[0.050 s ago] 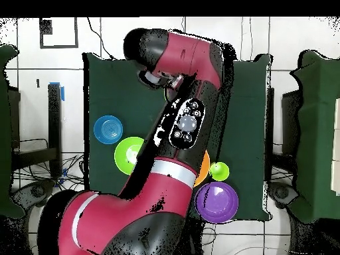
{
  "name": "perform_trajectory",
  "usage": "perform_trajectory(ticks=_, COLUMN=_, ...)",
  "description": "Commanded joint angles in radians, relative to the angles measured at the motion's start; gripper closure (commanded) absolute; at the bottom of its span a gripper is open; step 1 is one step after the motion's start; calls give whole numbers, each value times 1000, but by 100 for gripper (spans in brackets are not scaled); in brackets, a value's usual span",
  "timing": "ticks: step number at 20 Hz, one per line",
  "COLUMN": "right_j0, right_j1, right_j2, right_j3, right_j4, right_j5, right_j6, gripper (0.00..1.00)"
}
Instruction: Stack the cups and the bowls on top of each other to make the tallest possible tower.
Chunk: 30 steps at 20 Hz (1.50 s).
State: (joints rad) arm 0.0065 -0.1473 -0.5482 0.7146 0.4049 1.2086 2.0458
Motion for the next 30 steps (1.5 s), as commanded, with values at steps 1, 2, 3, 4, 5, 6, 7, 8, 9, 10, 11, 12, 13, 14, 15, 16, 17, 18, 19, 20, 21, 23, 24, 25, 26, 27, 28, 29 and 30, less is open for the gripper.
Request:
perform_trajectory(ticks=1, right_j0=11, right_j1=-16, right_j2=74, right_j3=13, right_j4=-15, right_j5=45, right_j6=138, gripper=100)
perform_trajectory(ticks=2, right_j0=13, right_j1=-18, right_j2=74, right_j3=16, right_j4=-18, right_j5=41, right_j6=134, gripper=100)
perform_trajectory(ticks=3, right_j0=13, right_j1=-19, right_j2=74, right_j3=17, right_j4=-20, right_j5=36, right_j6=130, gripper=100)
perform_trajectory(ticks=4, right_j0=14, right_j1=-22, right_j2=77, right_j3=23, right_j4=-22, right_j5=28, right_j6=124, gripper=100)
perform_trajectory(ticks=5, right_j0=13, right_j1=-22, right_j2=79, right_j3=22, right_j4=-22, right_j5=31, right_j6=120, gripper=0)
perform_trajectory(ticks=6, right_j0=13, right_j1=-21, right_j2=80, right_j3=21, right_j4=-23, right_j5=31, right_j6=118, gripper=0)
perform_trajectory(ticks=7, right_j0=12, right_j1=-21, right_j2=80, right_j3=20, right_j4=-23, right_j5=31, right_j6=117, gripper=0)
perform_trajectory(ticks=8, right_j0=12, right_j1=-21, right_j2=81, right_j3=19, right_j4=-23, right_j5=31, right_j6=115, gripper=0)
perform_trajectory(ticks=9, right_j0=12, right_j1=-20, right_j2=82, right_j3=19, right_j4=-23, right_j5=31, right_j6=114, gripper=0)
perform_trajectory(ticks=10, right_j0=12, right_j1=-19, right_j2=80, right_j3=17, right_j4=-23, right_j5=33, right_j6=117, gripper=0)
perform_trajectory(ticks=11, right_j0=11, right_j1=-17, right_j2=78, right_j3=13, right_j4=-23, right_j5=39, right_j6=123, gripper=0)
perform_trajectory(ticks=12, right_j0=11, right_j1=-15, right_j2=75, right_j3=9, right_j4=-23, right_j5=45, right_j6=130, gripper=0)
perform_trajectory(ticks=13, right_j0=10, right_j1=-13, right_j2=77, right_j3=10, right_j4=-23, right_j5=37, right_j6=130, gripper=0)
perform_trajectory(ticks=14, right_j0=10, right_j1=-12, right_j2=75, right_j3=7, right_j4=-24, right_j5=37, right_j6=131, gripper=0)
perform_trajectory(ticks=15, right_j0=10, right_j1=-12, right_j2=74, right_j3=8, right_j4=-24, right_j5=34, right_j6=134, gripper=0)
perform_trajectory(ticks=16, right_j0=12, right_j1=-14, right_j2=75, right_j3=14, right_j4=-25, right_j5=30, right_j6=134, gripper=0)
perform_trajectory(ticks=17, right_j0=14, right_j1=-17, right_j2=75, right_j3=20, right_j4=-26, right_j5=26, right_j6=135, gripper=0)
perform_trajectory(ticks=18, right_j0=16, right_j1=-19, right_j2=76, right_j3=26, right_j4=-26, right_j5=22, right_j6=136, gripper=0)
perform_trajectory(ticks=19, right_j0=17, right_j1=-21, right_j2=77, right_j3=29, right_j4=-25, right_j5=21, right_j6=135, gripper=0)
perform_trajectory(ticks=20, right_j0=18, right_j1=-25, right_j2=78, right_j3=33, right_j4=-24, right_j5=23, right_j6=136, gripper=0)
perform_trajectory(ticks=21, right_j0=18, right_j1=-29, right_j2=79, right_j3=35, right_j4=-22, right_j5=25, right_j6=136, gripper=0)
perform_trajectory(ticks=23, right_j0=23, right_j1=-39, right_j2=82, right_j3=47, right_j4=-17, right_j5=25, right_j6=144, gripper=0)
perform_trajectory(ticks=24, right_j0=27, right_j1=-41, right_j2=83, right_j3=53, right_j4=-15, right_j5=13, right_j6=152, gripper=0)
perform_trajectory(ticks=25, right_j0=28, right_j1=-41, right_j2=82, right_j3=54, right_j4=-15, right_j5=9, right_j6=157, gripper=0)
perform_trajectory(ticks=26, right_j0=29, right_j1=-38, right_j2=79, right_j3=48, right_j4=-15, right_j5=13, right_j6=159, gripper=0)
perform_trajectory(ticks=27, right_j0=28, right_j1=-36, right_j2=75, right_j3=41, right_j4=-18, right_j5=16, right_j6=158, gripper=0)
perform_trajectory(ticks=28, right_j0=24, right_j1=-31, right_j2=69, right_j3=22, right_j4=-20, right_j5=31, right_j6=154, gripper=0)
perform_trajectory(ticks=29, right_j0=20, right_j1=-30, right_j2=65, right_j3=13, right_j4=-23, right_j5=38, right_j6=149, gripper=0)
perform_trajectory(ticks=30, right_j0=15, right_j1=-34, right_j2=65, right_j3=7, right_j4=-23, right_j5=49, right_j6=143, gripper=0)
